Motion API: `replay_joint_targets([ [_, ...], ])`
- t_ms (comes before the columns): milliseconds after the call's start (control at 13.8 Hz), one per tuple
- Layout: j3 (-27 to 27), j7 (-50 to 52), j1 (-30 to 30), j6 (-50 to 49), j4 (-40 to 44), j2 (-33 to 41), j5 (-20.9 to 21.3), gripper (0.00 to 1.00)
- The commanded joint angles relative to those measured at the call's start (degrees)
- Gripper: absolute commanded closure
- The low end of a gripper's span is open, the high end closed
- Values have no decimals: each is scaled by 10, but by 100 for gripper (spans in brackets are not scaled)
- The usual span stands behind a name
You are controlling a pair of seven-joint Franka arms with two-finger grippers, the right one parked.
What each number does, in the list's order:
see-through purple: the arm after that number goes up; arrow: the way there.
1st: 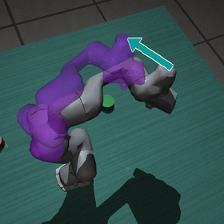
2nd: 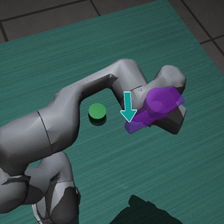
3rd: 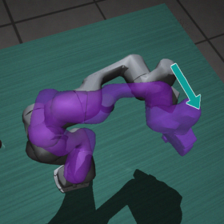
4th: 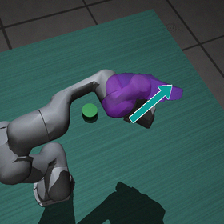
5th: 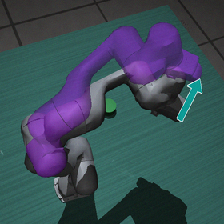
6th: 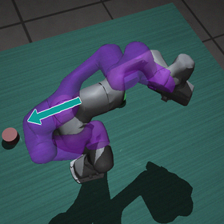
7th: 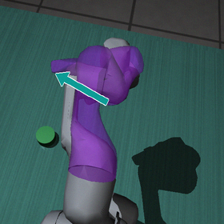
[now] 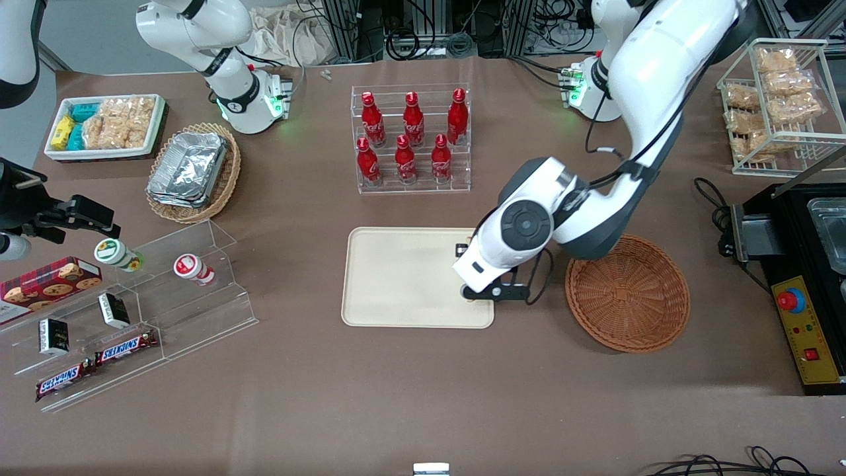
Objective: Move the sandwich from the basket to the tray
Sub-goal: 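Lift the sandwich and carry it over the cream tray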
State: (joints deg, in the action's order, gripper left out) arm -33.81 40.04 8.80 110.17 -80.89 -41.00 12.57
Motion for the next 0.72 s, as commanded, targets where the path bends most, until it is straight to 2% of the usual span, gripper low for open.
replay_joint_targets([
  [0,2,24,17,22,14,-41,40,100],
  [217,2,48,31,32,13,-72,77,100],
  [362,2,59,31,33,6,-73,84,93],
  [507,2,58,31,47,3,-83,91,69],
  [580,2,60,31,50,1,-85,101,48],
  [652,2,65,31,49,0,-84,101,0],
])
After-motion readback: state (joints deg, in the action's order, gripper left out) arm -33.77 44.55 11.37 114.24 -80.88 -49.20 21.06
